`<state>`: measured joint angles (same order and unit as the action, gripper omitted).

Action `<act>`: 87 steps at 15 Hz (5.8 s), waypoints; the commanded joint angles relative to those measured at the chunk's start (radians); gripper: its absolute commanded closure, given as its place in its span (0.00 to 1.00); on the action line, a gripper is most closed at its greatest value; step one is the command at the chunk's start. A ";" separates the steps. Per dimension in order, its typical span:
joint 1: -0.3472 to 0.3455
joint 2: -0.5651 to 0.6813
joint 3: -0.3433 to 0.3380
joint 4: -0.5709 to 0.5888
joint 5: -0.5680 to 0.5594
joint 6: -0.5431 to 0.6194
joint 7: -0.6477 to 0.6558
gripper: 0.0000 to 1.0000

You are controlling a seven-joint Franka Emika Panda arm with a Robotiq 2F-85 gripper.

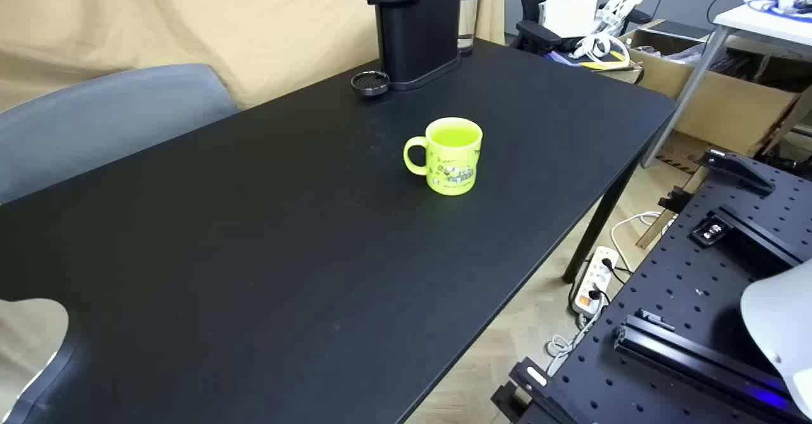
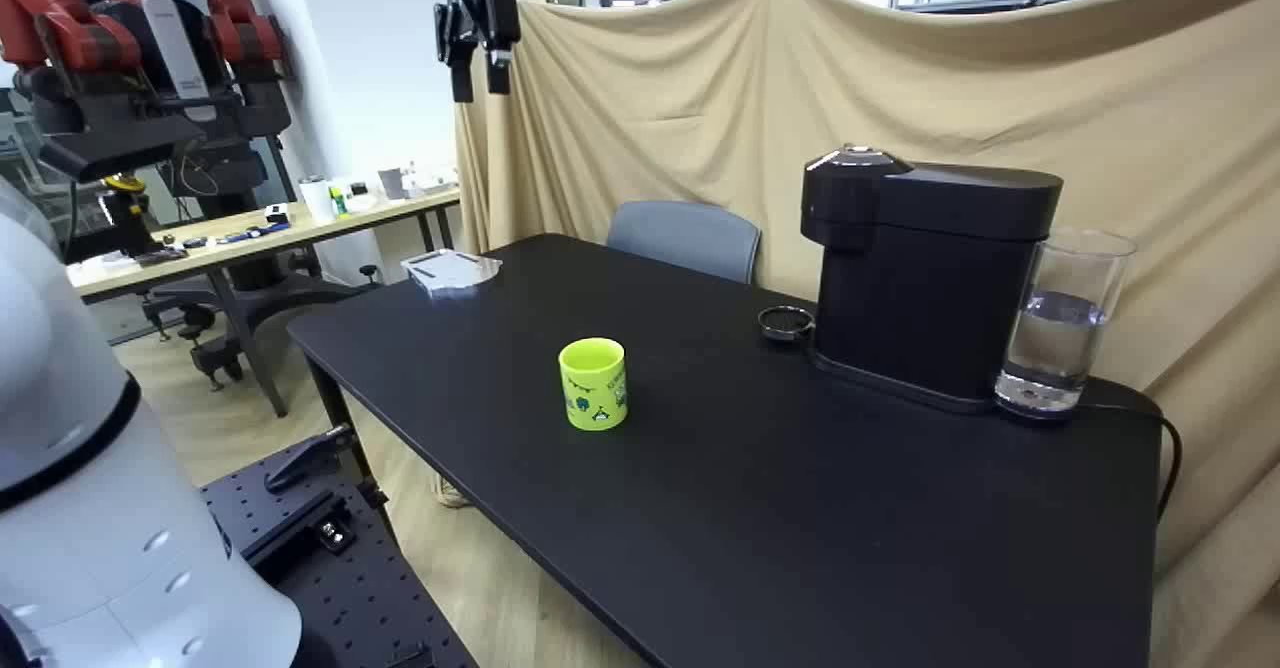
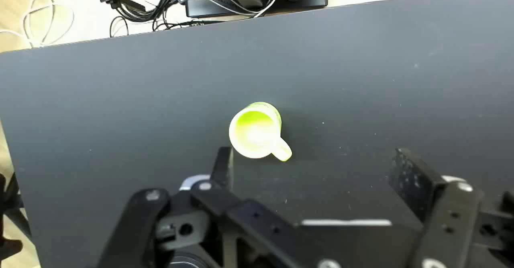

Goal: Move the green cup forward

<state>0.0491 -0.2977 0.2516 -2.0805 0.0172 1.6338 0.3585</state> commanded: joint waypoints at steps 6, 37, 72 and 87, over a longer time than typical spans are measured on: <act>0.022 0.003 -0.019 0.003 -0.006 -0.001 0.005 0.00; 0.026 0.339 -0.137 -0.326 -0.116 0.706 0.182 0.00; 0.133 0.596 -0.216 -0.255 -0.097 0.886 0.149 0.98; -0.048 0.660 -0.245 -0.007 0.139 0.730 -0.156 0.97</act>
<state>0.0284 0.3073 0.0027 -2.1741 0.1084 2.4273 0.2477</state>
